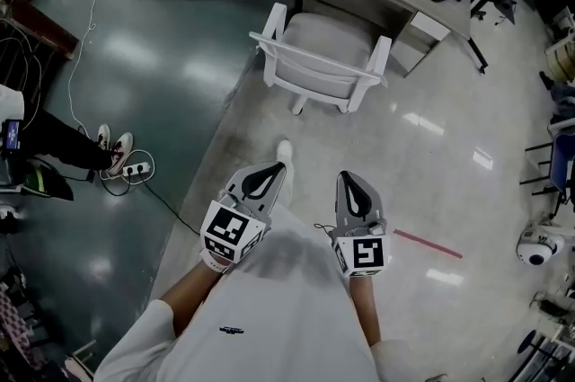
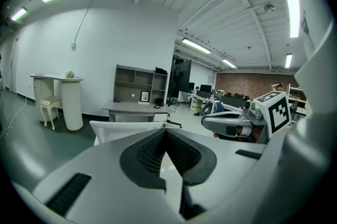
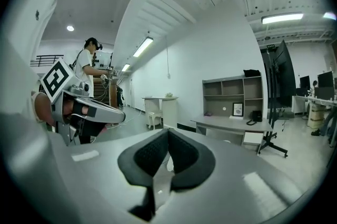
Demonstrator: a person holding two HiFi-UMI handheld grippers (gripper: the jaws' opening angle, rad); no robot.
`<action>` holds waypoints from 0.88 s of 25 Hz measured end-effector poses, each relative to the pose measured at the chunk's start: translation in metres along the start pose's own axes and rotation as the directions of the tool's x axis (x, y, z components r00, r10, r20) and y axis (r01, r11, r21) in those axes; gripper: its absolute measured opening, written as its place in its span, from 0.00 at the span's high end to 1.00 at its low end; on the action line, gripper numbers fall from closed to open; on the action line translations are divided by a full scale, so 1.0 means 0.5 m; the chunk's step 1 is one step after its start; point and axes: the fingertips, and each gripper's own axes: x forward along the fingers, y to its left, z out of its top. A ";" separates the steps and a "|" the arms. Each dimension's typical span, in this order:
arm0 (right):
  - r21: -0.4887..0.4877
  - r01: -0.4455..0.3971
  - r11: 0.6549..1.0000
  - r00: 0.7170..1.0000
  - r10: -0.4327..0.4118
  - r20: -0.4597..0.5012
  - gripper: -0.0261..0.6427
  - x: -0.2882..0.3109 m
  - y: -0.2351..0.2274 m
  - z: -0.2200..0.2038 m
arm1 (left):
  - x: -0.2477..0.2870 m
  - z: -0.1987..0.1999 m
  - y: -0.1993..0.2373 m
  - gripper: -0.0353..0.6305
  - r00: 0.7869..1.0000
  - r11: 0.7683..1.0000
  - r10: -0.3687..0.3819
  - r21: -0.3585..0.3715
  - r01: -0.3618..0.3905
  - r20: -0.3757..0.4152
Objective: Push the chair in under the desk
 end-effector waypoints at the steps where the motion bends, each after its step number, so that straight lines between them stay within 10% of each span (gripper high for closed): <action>1: 0.003 0.006 1.000 1.000 -0.006 -0.005 0.94 0.032 -0.016 0.007 | 0.027 0.018 0.024 0.94 1.000 1.000 -0.006 0.000 0.006 0.001; 22: -0.028 0.153 0.988 0.987 -0.154 -0.050 0.94 0.520 -0.253 0.161 | 0.411 0.271 0.388 0.94 0.981 0.979 -0.191 0.063 0.192 -0.019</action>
